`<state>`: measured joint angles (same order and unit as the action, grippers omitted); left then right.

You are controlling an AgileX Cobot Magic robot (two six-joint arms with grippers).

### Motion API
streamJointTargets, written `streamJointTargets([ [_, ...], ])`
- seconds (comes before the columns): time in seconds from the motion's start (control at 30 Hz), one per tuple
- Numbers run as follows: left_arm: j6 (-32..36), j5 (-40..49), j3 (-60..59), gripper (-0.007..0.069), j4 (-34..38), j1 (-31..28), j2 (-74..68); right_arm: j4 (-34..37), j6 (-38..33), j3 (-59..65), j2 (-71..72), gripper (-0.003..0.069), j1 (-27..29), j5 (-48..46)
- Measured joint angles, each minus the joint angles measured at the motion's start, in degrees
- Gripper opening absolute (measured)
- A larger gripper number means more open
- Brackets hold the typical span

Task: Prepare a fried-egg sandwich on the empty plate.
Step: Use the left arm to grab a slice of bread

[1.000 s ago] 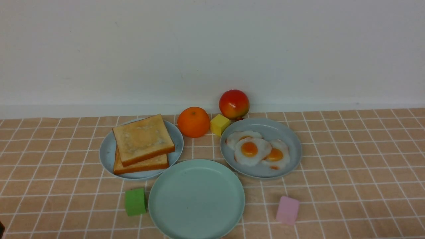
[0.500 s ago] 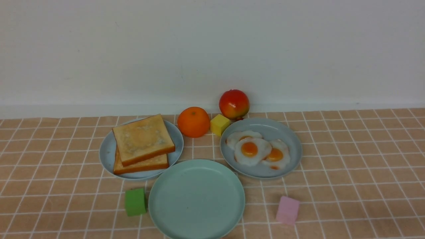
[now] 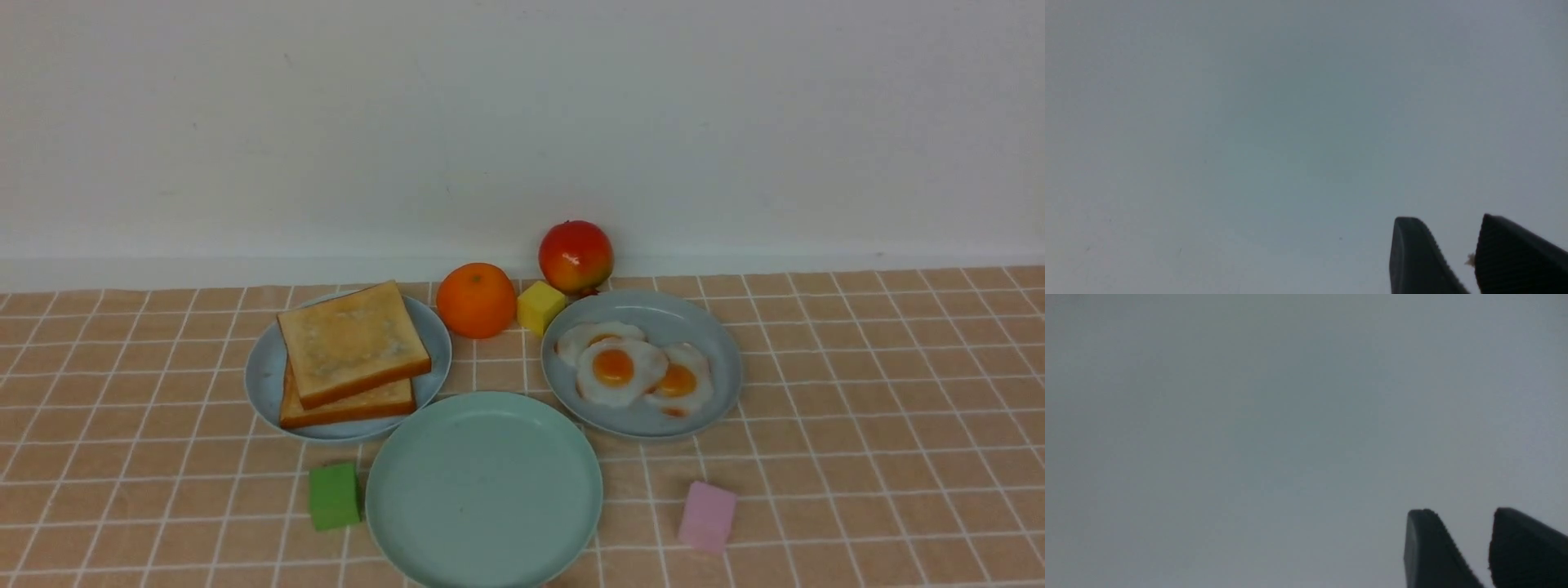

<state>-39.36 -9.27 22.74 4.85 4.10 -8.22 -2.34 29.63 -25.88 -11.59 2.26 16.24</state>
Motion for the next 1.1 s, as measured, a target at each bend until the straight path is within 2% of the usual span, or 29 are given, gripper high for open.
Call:
streamJointTargets([
  [0.07,-0.12,7.87,7.48,0.0238,0.49,0.0,-6.28,-0.84,0.56,-6.62,-5.34,0.0241,0.0,-4.83],
  [0.1,-0.12,8.72,8.23,0.0238,0.67,0.0,-7.59,-1.0,0.57,-7.25,-5.34,0.0241,0.0,-5.47],
  [0.27,-0.43,31.36,23.86,0.0238,2.6,0.0,-23.59,-5.67,0.66,-20.38,-18.23,0.0241,0.0,-27.67],
  [0.43,-0.35,41.98,27.82,0.0238,1.75,0.0,-36.53,-6.34,0.66,-23.44,-29.37,0.0241,0.0,-43.55],
  [0.6,-0.15,44.79,27.93,0.0238,0.32,0.0,-47.59,-4.36,0.61,-21.11,-35.13,0.0241,-0.2,-48.73],
  [0.73,0.45,45.34,28.02,0.0238,3.65,0.0,-55.81,-1.6,0.3,-18.58,-35.97,0.0241,-2.7,-49.29],
  [0.83,3.02,45.26,28.57,0.0238,7.49,0.0,-62.89,1.59,-2.61,-16.58,-36.01,0.0241,-6.71,-50.67],
  [0.9,6.73,44.15,30.41,0.0238,10.73,0.0,-69.68,5.47,-7.05,-15.6,-36.24,0.0241,-10.54,-53.95],
  [0.93,7.04,44.01,30.6,0.0238,10.73,0.0,-69.68,5.81,-7.47,-15.62,-36.25,0.0241,-11.13,-54.25],
  [1.0,11.52,42.61,34.11,0.0238,12.22,0.0,-76.08,11.1,-14.1,-15.59,-36.51,0.0241,-14.71,-58.11],
  [1.1,14.09,42.05,38.49,0.0238,12.72,0.0,-81.96,17.79,-20.42,-15.59,-36.51,0.0241,-17.77,-61.36],
])
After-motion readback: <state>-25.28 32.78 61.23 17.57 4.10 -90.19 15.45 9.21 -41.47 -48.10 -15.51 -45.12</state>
